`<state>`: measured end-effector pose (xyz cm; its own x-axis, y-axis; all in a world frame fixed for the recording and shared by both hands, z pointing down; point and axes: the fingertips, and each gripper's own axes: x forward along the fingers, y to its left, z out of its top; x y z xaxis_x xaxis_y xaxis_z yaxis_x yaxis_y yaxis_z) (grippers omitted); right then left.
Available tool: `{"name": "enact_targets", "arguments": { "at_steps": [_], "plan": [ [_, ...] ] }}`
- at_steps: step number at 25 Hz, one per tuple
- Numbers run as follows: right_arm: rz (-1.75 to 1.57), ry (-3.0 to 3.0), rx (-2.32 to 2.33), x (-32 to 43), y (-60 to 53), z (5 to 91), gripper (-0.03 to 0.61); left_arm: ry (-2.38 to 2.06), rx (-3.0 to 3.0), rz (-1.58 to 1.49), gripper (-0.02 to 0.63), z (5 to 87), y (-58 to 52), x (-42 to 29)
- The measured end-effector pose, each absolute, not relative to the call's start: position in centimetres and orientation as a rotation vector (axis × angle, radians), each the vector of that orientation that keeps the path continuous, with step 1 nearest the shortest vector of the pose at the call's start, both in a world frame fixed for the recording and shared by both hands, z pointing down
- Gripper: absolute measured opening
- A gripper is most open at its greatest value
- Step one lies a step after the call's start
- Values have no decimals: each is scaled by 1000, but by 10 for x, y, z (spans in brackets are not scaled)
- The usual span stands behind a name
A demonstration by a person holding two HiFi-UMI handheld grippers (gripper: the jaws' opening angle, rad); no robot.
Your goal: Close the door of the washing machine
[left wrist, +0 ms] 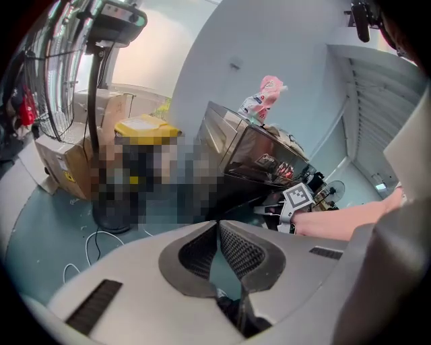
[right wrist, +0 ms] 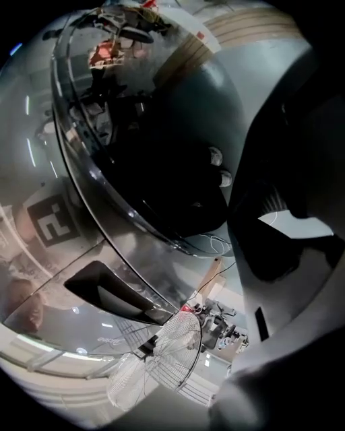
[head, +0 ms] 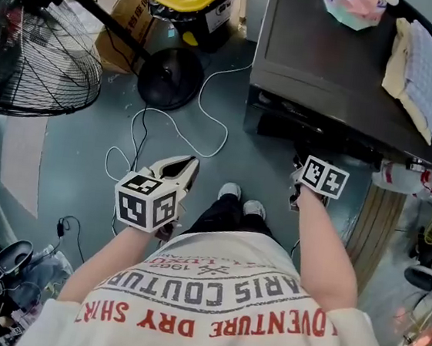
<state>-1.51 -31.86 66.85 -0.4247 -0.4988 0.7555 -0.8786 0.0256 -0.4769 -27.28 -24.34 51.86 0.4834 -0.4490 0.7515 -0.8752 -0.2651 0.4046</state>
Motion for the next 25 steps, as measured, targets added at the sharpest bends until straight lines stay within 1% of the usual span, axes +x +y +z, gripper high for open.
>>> {"name": "enact_targets", "arguments": {
  "at_steps": [5,10,17,21,25],
  "plan": [
    [1342,-1959,1310,-14,-315,667,20,-1066,1903,627,38,525,-247,-269],
    [1130,-1924,1178,5,-300,648,20,-1021,1919,643,38,534,-246,-258],
    [1036,-2257,1057,-30,-264,541,20,-1000,2011,573,38,494,-239,-224],
    [964,-2432,978,-49,-239,469,20,-1003,2098,504,38,453,-223,-205],
    [822,-2572,894,-55,-208,396,20,-1003,2210,410,38,400,-202,-183]
  ]
}}
